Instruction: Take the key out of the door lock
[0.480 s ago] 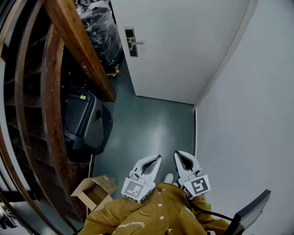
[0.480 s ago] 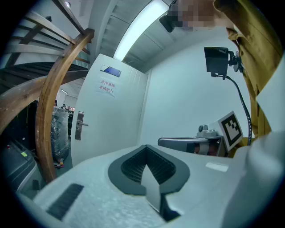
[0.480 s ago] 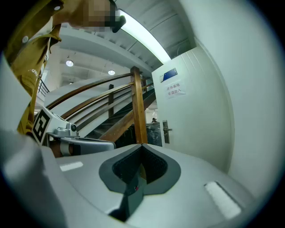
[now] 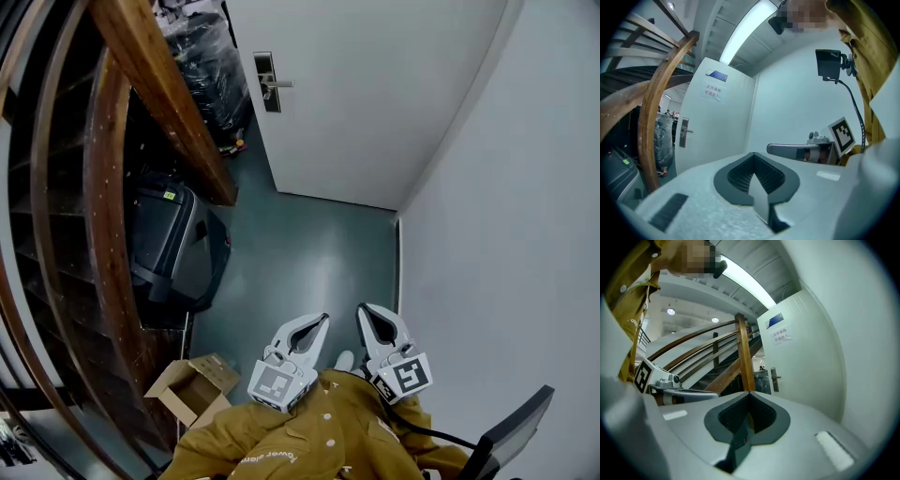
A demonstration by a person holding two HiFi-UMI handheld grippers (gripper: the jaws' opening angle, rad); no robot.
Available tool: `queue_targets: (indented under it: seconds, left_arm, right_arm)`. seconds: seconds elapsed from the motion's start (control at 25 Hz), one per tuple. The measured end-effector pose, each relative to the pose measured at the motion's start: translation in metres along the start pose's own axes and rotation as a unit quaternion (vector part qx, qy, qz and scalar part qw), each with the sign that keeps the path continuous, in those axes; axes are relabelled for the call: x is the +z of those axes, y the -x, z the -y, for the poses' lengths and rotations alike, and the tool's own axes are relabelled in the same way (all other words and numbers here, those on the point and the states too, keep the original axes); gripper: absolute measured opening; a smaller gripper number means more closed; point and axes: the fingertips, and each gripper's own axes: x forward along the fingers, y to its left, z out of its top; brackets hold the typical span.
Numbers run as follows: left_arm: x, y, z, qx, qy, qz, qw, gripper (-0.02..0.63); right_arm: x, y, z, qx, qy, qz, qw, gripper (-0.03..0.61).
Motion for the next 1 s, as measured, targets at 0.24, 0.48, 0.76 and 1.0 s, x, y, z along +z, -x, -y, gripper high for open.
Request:
queue_targets:
  seconds: [0.24,0.48,0.76,1.0]
  left_arm:
    - [0.0,0.003,-0.001,0.006,0.008,-0.007,0.9999,-0.003]
    - [0.004,0.019,-0.021,0.013,0.008,0.024,0.9996,-0.003]
    - [-0.004,0.037,-0.092,0.026,0.027,-0.007,0.9993,-0.003]
    - [-0.011,-0.005,-0.146,0.026,0.03,-0.026,0.9989,-0.003]
  right_arm:
    - [0.004,0.0,0.0,0.003,-0.004,0.004,1.0,0.005]
    - [-0.005,-0.021,-0.014,0.009,-0.011,-0.002,1.0,0.005]
    - [-0.009,-0.083,-0.024,-0.009,-0.008,-0.008,1.0,0.005]
    - [-0.014,-0.138,0.021,-0.019,-0.013,-0.018,1.0,0.005]
